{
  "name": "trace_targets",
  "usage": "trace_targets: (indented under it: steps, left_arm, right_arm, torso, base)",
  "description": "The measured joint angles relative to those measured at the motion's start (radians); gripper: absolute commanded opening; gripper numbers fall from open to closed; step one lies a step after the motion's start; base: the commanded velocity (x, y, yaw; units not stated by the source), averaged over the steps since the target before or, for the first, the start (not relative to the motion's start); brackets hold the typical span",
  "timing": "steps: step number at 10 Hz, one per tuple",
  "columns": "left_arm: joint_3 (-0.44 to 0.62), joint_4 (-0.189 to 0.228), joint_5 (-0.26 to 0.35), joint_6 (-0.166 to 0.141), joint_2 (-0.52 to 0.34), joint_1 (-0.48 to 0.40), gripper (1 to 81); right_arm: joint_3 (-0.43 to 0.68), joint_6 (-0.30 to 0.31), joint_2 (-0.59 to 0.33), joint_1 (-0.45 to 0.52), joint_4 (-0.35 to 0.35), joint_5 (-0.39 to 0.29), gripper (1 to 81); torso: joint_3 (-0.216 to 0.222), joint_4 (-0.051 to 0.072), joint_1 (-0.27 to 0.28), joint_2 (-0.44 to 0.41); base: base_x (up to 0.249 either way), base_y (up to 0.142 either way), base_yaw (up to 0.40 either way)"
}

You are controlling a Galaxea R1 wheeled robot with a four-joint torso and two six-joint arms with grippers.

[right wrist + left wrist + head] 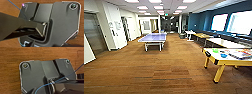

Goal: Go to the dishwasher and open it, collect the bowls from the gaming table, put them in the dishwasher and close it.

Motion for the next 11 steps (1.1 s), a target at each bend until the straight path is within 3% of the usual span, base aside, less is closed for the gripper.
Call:
trace_targets:
  steps: [11]
  left_arm:
    - [0.0, 0.0, 0.0, 0.0, 0.001, 0.0, 81.1]
  right_arm:
    - [0.0, 0.0, 0.0, 0.0, 0.0, 0.0, 81.1]
  torso:
    - [0.0, 0.0, 0.0, 0.0]
  base:
    - [0.191, 0.0, 0.0]
